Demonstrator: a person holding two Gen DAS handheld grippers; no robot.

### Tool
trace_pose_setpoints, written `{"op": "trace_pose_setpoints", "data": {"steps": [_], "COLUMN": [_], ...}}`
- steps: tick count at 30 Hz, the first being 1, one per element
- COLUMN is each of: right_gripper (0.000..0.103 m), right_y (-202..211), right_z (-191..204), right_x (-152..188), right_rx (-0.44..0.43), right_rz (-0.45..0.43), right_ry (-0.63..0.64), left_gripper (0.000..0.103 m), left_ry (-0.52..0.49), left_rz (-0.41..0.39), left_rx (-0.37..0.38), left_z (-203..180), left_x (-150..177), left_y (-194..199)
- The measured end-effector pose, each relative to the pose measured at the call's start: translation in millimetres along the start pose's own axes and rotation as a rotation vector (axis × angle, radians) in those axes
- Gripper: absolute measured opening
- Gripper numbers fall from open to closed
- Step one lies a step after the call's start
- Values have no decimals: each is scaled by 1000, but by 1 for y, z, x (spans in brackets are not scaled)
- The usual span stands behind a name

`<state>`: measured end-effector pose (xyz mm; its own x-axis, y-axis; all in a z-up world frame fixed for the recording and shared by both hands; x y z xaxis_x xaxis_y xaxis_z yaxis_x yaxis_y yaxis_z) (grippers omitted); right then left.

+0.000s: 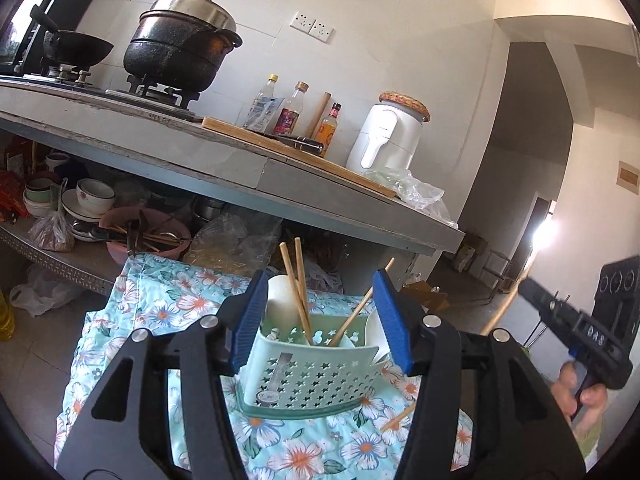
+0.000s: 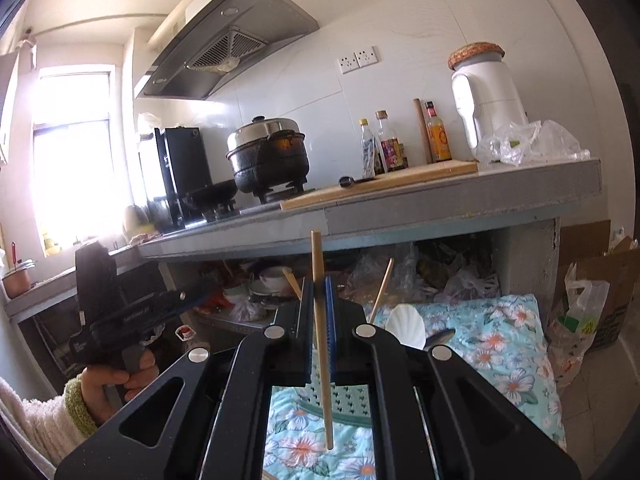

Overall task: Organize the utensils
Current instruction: 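Lower the chopstick into the caddy and open the right tool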

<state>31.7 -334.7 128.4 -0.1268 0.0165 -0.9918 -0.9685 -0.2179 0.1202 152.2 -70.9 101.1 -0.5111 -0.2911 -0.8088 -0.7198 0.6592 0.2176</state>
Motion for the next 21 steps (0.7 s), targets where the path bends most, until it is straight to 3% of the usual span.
{"op": "trace_pose_setpoints", "data": {"steps": [7, 11, 21], "right_gripper": [6, 6, 6], "right_y": [-33, -68, -145], "right_z": [-6, -11, -21], "right_x": [-47, -56, -5], "right_rx": [10, 38, 83], "right_rz": [-96, -98, 32], "right_ry": [40, 49, 25], "left_gripper": [59, 62, 65], "left_ry": [39, 71, 93], "left_rz": [47, 59, 94], "left_rx": [-59, -97, -176], "left_z": [30, 47, 75], "left_x": [22, 32, 61], "left_y": [27, 39, 62]}}
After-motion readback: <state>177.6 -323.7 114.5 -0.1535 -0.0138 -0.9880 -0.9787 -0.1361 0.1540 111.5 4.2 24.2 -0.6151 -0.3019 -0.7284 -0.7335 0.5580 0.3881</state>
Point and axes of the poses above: each gripper's, at about its wrist camera, not at the fingertips, and y roughly against the way its jaws point, z to its left, x to its underside, the point moved 3 cm from there along -y, roughly the way its jaws point, and after that the axes turned 11 degrees about y, right-handed, at the moved point
